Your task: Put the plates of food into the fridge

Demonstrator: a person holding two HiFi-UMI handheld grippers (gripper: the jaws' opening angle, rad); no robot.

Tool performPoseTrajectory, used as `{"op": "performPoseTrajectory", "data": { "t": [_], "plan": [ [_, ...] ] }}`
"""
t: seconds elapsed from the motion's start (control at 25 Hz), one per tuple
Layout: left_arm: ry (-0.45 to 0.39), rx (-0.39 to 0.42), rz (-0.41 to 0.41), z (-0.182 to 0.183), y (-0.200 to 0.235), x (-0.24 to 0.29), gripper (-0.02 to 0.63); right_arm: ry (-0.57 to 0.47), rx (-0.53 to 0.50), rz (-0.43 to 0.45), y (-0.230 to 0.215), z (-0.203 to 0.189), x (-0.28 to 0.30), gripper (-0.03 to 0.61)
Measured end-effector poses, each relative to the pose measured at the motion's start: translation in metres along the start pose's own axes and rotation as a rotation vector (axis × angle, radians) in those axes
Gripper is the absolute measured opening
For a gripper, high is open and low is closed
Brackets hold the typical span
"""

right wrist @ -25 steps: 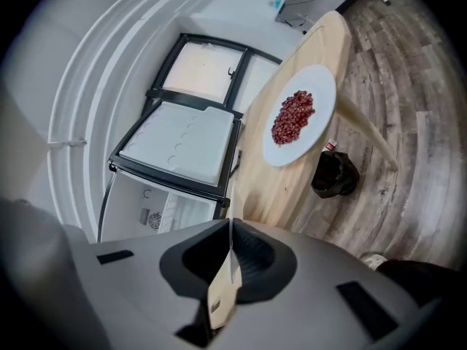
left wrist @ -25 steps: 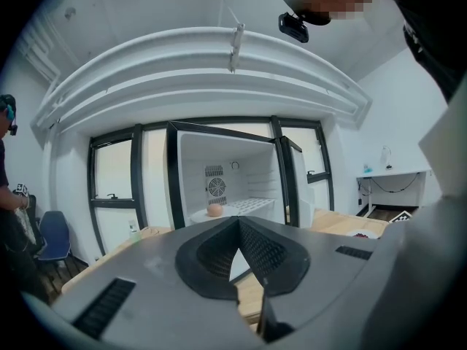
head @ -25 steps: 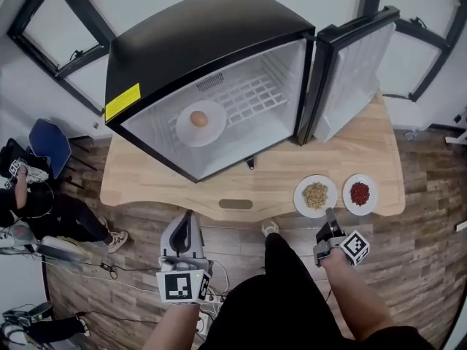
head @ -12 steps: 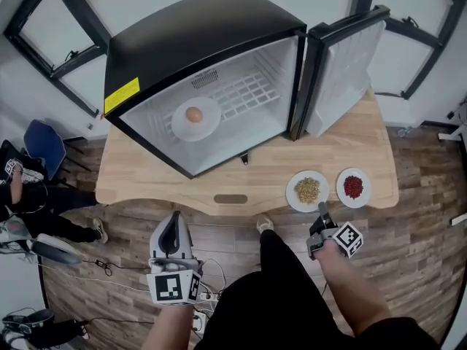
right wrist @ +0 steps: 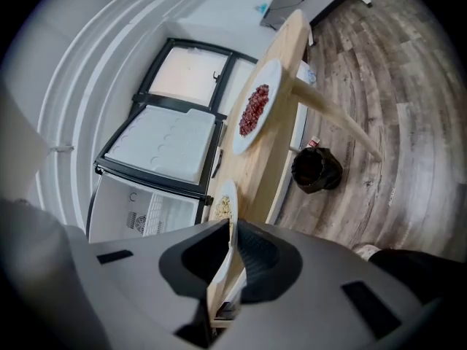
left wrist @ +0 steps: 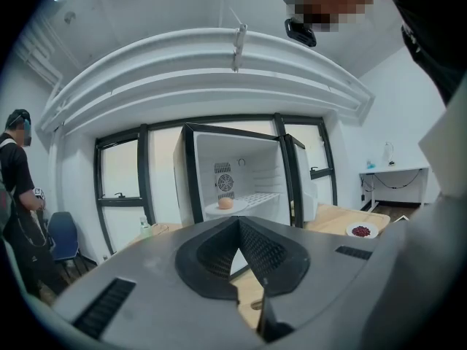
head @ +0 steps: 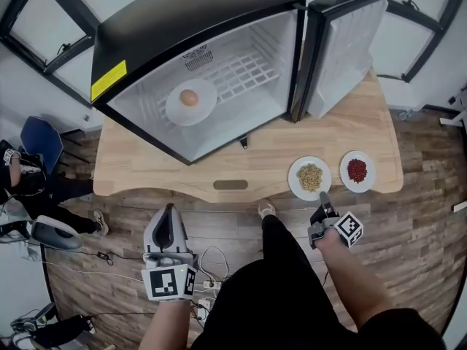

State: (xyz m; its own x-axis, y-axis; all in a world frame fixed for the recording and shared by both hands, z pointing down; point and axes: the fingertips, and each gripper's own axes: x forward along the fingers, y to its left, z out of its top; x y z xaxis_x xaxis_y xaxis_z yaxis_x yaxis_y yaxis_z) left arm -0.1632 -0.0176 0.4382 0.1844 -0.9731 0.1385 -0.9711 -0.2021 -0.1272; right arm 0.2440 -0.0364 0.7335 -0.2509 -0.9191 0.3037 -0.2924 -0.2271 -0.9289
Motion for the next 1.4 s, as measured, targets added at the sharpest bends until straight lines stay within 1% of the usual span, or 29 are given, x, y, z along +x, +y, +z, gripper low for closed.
{"op": "performPoseTrajectory", "data": {
  "t": [0.16,0.24,0.52,0.72,1.0,1.4],
  "plan": [
    [0.008,0.006,-0.002,-0.002,0.001,0.0,0.005,0.013,0.008,0.015,-0.002,-0.006,0.006,0.037],
    [0.009,0.012,-0.005,-0.001,0.003,0.002,0.005,0.018,0.029,0.03,0.0,-0.009,0.012,0.037],
    [-0.004,0.007,-0.005,0.002,0.005,0.009,0.005,0.069,0.041,0.065,0.025,-0.019,0.017,0.032],
    [-0.025,-0.002,-0.004,0.008,0.003,0.016,0.005,0.094,0.025,0.114,0.056,-0.017,0.016,0.032],
    [-0.045,-0.019,0.021,0.018,0.011,0.024,0.005,0.128,0.003,0.165,0.11,-0.014,0.028,0.032],
    [-0.067,-0.031,0.055,0.036,0.035,0.041,0.005,0.178,-0.039,0.246,0.197,-0.013,0.062,0.032]
  ]
}}
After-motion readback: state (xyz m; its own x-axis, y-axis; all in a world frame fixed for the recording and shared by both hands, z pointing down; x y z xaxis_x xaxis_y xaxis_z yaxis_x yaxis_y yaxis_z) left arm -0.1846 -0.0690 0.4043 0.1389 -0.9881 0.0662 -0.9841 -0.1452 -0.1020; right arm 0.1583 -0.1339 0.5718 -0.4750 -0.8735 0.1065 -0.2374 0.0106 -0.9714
